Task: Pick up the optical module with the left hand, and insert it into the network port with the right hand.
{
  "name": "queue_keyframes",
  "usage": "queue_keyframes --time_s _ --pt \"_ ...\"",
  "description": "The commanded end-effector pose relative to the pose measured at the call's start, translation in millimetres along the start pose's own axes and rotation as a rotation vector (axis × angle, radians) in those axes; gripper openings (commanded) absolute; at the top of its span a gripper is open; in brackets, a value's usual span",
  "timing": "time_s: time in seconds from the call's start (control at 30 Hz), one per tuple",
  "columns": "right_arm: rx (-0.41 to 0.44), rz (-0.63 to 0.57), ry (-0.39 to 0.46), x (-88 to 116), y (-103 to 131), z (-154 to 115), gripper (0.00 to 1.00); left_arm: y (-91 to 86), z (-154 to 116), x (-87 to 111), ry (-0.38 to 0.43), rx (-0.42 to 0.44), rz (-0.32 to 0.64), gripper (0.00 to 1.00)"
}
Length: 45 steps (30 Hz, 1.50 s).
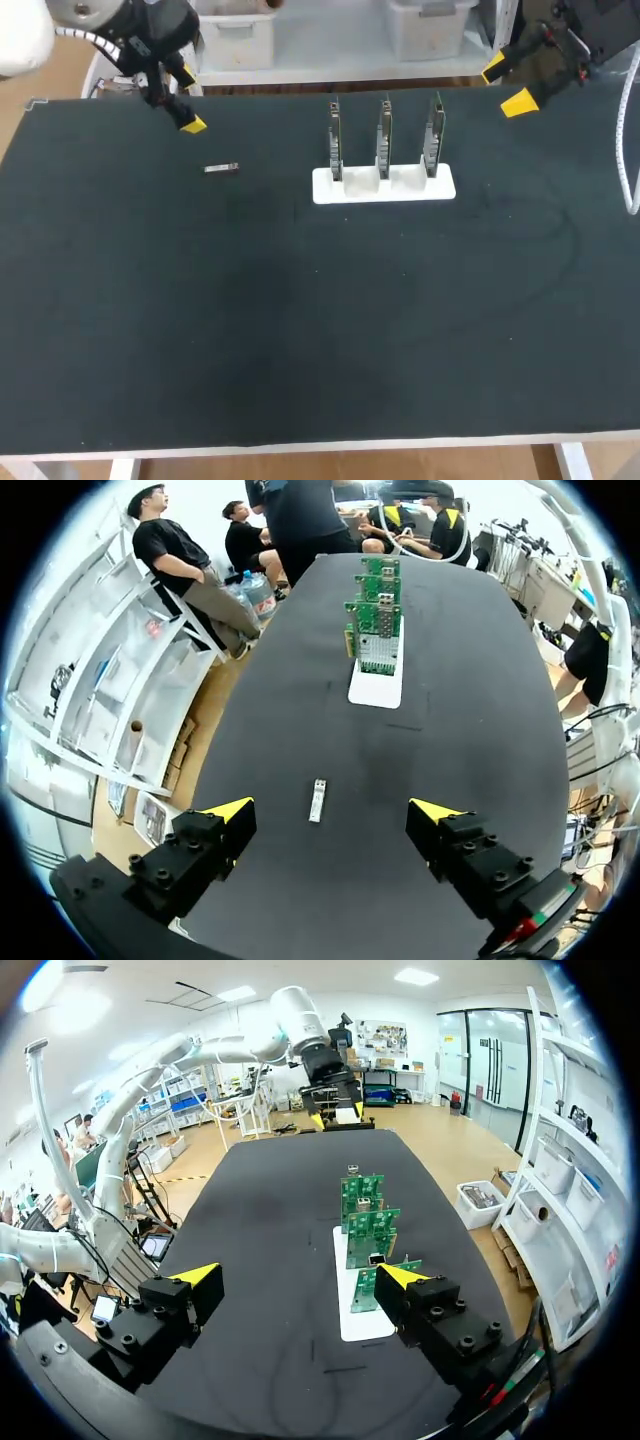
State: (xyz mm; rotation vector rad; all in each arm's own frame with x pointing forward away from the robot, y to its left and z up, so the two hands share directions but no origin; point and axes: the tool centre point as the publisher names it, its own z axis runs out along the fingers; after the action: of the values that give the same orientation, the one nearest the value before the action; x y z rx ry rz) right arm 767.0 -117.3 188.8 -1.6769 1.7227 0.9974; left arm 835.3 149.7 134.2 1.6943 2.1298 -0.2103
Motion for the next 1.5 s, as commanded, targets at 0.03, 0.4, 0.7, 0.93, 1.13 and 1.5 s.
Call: queue_keyframes --time_s 0.03,0.4,0.7,0.93,1.13,1.5 --pt "0.001 -0.001 0.000 0 1 0 1.00 25.7 22 11.2 0.005 0.074 -0.021 1.00" --pt "0.001 -0.001 0.000 0 1 0 1.00 44.0 51 29.9 0.083 0.121 -0.010 1.00" --pt "0.001 -0.001 0.000 0 1 0 1.00 39.7 75 20.4 0.095 0.185 0.029 1.00" --pt "0.001 -0.001 0.000 0 1 0 1.00 31.8 79 25.9 0.098 0.208 0.017 1.00" --pt "0.001 -0.001 0.000 0 1 0 1.00 25.2 75 35.6 0.114 0.208 -0.012 1.00" --pt "0.001 -0.001 0.000 0 1 0 1.00 15.1 74 46.9 0.123 0.200 -0.060 1.00"
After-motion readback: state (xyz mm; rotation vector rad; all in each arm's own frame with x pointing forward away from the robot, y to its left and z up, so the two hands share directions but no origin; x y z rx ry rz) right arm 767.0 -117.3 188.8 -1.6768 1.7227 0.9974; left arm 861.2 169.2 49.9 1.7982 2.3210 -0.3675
